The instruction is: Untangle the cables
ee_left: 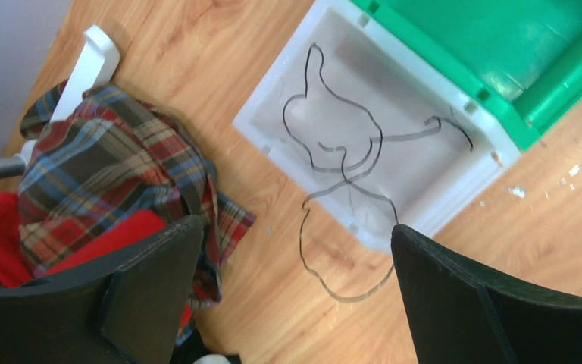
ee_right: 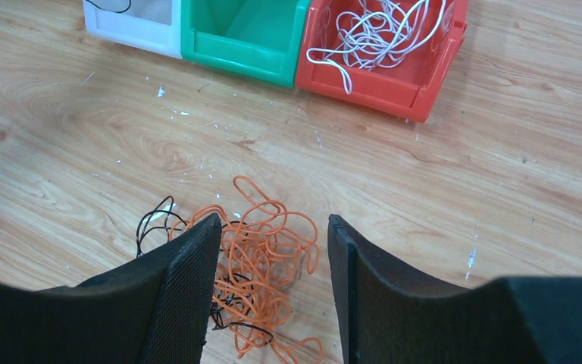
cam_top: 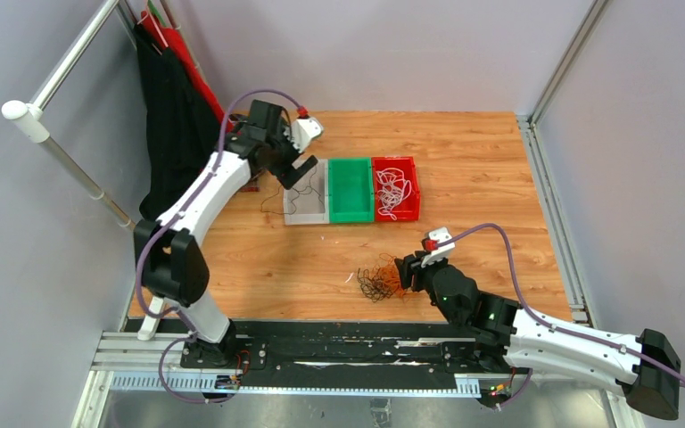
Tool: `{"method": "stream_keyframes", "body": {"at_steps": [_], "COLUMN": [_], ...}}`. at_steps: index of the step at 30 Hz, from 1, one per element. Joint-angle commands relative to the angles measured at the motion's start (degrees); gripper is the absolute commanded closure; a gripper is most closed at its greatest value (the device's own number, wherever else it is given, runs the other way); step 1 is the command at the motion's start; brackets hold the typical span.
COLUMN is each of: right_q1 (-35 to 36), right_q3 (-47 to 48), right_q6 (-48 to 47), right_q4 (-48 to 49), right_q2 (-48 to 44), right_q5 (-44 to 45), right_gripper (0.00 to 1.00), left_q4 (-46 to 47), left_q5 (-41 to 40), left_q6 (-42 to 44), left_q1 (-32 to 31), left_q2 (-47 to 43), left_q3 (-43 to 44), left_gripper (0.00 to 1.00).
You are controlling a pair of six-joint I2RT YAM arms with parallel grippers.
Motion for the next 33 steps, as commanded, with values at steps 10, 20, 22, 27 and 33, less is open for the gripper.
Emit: {"method": "stream_keyframes", "body": {"at_steps": [10,20,22,27,33], "right_q1": [-0.37,-0.37,-0.37,-0.37,-0.38], "right_q3": [1.70,1.77,1.90,1.72,1.34], "right_q6": [0.21,0.57,0.59,0.72,0.87], "right_q4": [-0.22,0.95,1.32,2.23,2.79], "right_q2": [0.28,1.22,1.57,2.36,2.59], "right_q5": [-0.46,-0.56,-0.72,-0.81,-0.84], "right_gripper": [0.46,0.48,0.49,0.52,0.54], "left_q4": [-6.82,7.57,11.20,12.97,9.67], "left_q5": [5.26,-4.70,-5.72,-4.38,-1.45], "left_q6": [18.37,21.05,19.82,17.22,14.04], "left_q1": [6.26,6.30,6.30,5.22,2.24], "left_q2": [-8.88,-6.27,-6.53,-8.05,-8.65], "left_q3": [-18.45,-24.65,-25.15,-24.25,-21.79], "left_gripper": [0.12,0.36,0.50,0.87,0.97]}}
